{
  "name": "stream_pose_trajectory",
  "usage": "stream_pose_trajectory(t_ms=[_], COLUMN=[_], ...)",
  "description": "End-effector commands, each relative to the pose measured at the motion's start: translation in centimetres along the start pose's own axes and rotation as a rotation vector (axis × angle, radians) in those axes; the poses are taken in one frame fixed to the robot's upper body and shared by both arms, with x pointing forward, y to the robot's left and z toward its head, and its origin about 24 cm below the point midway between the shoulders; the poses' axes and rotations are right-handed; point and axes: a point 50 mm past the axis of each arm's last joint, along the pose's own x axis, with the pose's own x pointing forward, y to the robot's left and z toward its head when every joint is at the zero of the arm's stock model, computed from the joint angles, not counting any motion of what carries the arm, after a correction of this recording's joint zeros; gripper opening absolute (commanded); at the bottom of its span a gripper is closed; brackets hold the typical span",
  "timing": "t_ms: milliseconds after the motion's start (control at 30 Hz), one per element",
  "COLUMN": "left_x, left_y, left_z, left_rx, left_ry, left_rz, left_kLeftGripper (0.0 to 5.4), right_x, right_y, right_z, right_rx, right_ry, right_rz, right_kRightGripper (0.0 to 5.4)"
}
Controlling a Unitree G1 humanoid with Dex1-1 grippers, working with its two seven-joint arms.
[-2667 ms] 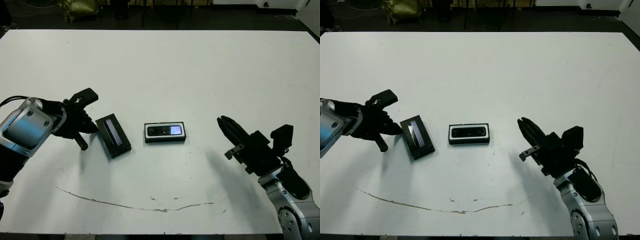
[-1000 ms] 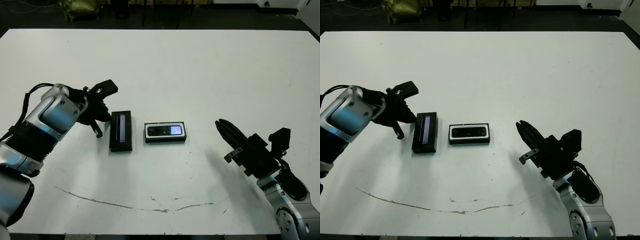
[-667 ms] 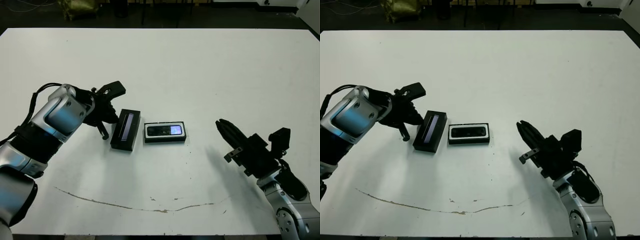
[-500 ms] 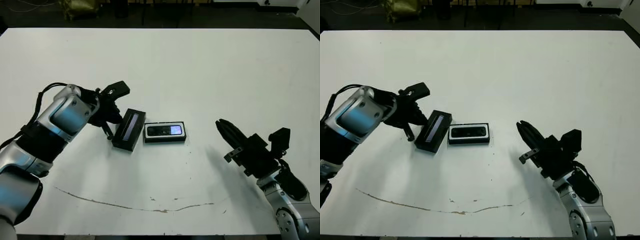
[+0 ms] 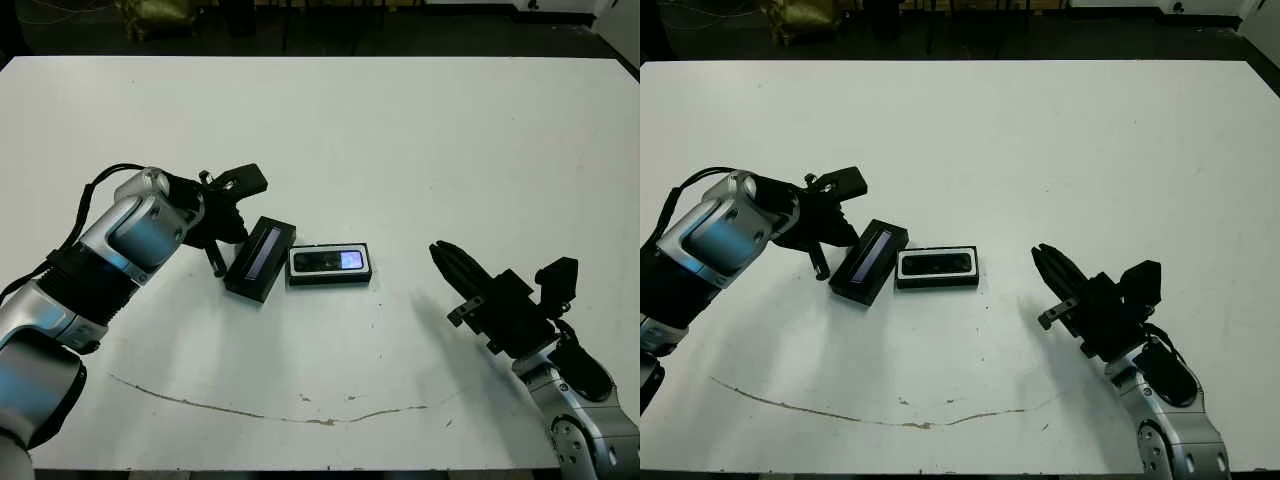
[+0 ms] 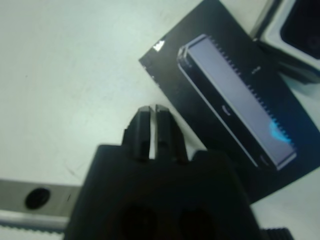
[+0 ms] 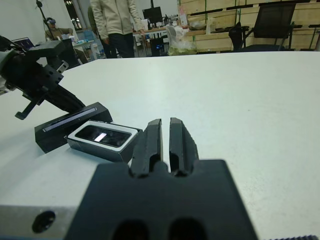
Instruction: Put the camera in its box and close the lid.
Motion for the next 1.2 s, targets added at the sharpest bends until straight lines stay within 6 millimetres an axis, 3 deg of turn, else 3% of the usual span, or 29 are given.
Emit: stream_pose_trajectory(t_ms=[33,333,467,633,767,1000,1200], left_x=[-0.3,-4.1,-6.6,-9.4,-10.5,-10.8,-10.5], left_y=[0.4,3.0,2.5,-0.6,-4.2,-10.1,-12.9], left_z=[-0.6,-1.2,-1.5,-1.8,-2.3,-3.7,-4.6], left_rx=[0.024,-0.142,-0.293,-0.299,-0.334,-0.521,-0.472], left_ry=[0.006,-0.245,-0.373,-0.487,-0.596,-0.697,-0.729], left_rz=[0.072,0.615,0.736,0.732,0.690,0.441,0.315], left_kLeftGripper=[0.03,0.03,0.11,1.08,2.03,3.71,5.12], right_x=[-0.4,-0.5,-0.4,-0.4,-0.5,-0.5,-0.6], right_y=[0.0,-0.1,0.0,0.1,0.3,0.4,0.7], right_z=[-0.8,-0.7,-0.8,-0.9,-1.0,-1.4,-1.8], right_rx=[0.023,0.001,0.012,0.010,0.006,0.044,0.036], right_ry=[0.034,0.037,0.034,0.041,0.036,0.033,0.035], right_rz=[-0.010,-0.009,-0.008,-0.003,-0.007,-0.012,-0.017], right_kRightGripper=[0.00,0.00,0.00,0.00,0.00,0.00,0.00])
